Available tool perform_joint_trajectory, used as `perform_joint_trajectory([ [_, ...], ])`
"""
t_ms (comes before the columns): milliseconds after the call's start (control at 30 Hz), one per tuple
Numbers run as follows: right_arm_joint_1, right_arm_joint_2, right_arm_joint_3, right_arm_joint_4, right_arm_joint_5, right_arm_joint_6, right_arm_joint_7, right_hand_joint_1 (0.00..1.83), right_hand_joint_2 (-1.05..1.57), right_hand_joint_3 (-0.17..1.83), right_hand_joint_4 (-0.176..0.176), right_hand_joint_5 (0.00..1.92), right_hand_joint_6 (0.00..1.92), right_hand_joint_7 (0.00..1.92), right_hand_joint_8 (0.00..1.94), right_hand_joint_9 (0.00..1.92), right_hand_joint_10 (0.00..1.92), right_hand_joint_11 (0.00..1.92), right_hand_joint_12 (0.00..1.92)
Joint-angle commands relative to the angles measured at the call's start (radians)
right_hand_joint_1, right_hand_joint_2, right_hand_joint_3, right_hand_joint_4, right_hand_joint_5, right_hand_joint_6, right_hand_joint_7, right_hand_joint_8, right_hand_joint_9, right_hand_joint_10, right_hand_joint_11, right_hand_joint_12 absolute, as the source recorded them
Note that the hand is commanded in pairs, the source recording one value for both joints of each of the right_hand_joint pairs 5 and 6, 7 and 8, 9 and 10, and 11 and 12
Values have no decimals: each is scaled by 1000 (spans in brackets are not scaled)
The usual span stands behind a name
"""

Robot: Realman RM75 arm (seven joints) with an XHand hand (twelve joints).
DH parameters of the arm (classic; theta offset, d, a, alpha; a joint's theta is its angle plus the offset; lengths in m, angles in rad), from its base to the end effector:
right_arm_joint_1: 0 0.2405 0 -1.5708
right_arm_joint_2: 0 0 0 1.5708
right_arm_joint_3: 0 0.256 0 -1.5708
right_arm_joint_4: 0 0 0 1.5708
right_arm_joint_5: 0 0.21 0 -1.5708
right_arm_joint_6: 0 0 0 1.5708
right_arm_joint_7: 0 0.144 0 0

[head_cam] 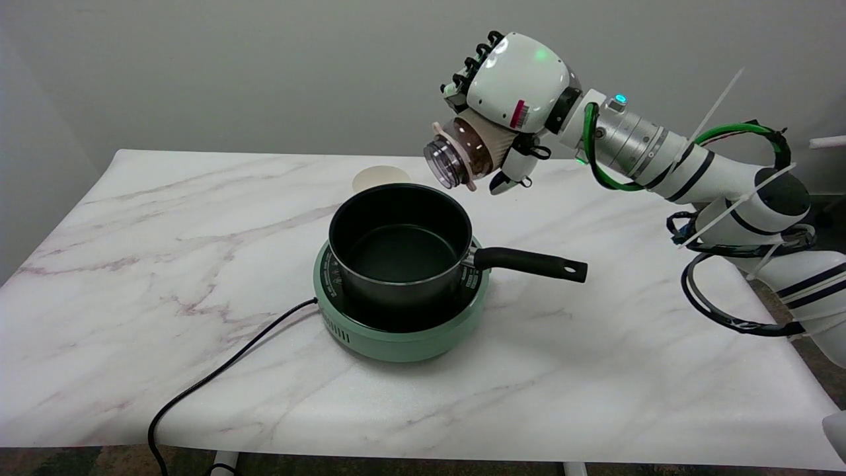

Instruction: Pour the contents of the bottle into the soup pot.

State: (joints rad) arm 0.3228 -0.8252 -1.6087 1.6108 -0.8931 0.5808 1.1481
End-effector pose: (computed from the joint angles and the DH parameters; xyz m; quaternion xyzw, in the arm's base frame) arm -0.0790 -0.3697 0.3173 0.8242 0.3420 -0.0507 0.4485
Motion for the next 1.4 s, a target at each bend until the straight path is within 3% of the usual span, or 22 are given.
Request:
perform_joint_trajectory([
  [33,-109,-157,207,56,-279,117,74,1119,1571,392,0,1920,1920,1741,1741,1710,1710,1422,1422],
  [200,-151,-159,220,115,-341,100,104,1118,1571,400,0,1920,1920,1740,1740,1704,1704,1418,1418],
  [767,-319,-185,317,185,-335,53,121,1110,1571,421,0,1920,1920,1731,1731,1683,1683,1400,1400],
  [1400,-311,-185,336,184,-318,30,112,1108,1571,423,0,1920,1920,1725,1725,1684,1684,1393,1393],
])
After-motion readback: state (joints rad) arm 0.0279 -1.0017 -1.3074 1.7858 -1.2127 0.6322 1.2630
